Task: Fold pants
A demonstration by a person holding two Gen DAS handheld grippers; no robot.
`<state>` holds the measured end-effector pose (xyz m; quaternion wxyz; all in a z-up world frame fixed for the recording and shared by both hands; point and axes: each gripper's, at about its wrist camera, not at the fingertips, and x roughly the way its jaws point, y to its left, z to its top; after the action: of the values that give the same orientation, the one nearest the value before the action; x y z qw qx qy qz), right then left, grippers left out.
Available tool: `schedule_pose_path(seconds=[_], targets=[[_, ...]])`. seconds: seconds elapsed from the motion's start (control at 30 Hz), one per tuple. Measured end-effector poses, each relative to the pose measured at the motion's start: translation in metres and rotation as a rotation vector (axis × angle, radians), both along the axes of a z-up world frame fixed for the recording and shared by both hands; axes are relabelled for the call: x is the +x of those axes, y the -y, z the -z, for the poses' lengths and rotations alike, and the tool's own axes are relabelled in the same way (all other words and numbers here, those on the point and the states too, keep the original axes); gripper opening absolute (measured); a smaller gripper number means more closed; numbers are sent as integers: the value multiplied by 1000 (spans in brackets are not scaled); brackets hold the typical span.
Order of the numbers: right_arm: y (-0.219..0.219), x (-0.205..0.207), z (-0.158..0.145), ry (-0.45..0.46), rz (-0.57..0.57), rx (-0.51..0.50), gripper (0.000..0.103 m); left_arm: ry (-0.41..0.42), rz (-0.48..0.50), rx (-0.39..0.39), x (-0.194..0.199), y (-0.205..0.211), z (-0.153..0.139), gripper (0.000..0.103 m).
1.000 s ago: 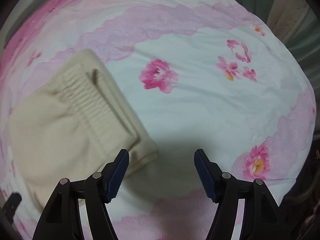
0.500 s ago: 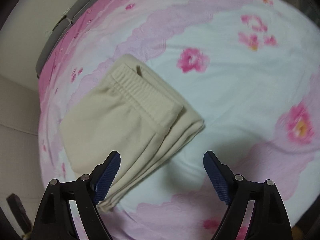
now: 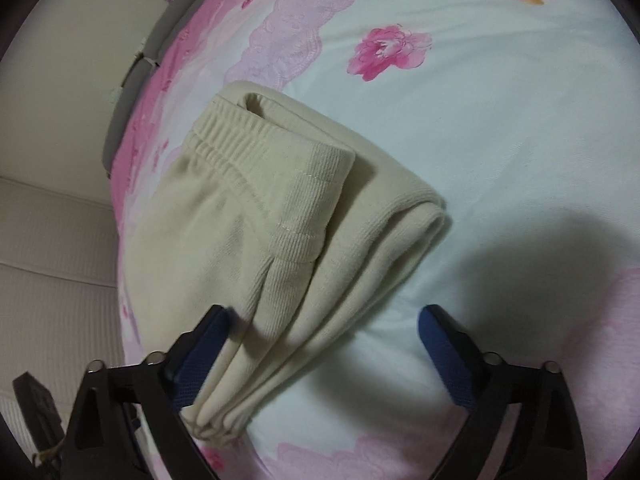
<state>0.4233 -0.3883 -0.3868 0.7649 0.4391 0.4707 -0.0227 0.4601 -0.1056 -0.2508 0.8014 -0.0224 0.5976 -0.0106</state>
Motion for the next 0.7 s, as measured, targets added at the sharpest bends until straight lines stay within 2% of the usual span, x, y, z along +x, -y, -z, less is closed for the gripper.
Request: schedule_pose_path(seconds=[0.17,0.3,0.53,0.7], targets=[[5,7,11,32,45,37,103,-16,17,8,7,5,8,97],[8,23,12,47,84,29,103,-22,24,6,10,5,12,97],[-1,50,7,-12,93,-116,101,-40,3,-5,17,-2,20,97],[-4,53,3,-31,93,-160,95,-44,-1,-7,26,-9,22,97]])
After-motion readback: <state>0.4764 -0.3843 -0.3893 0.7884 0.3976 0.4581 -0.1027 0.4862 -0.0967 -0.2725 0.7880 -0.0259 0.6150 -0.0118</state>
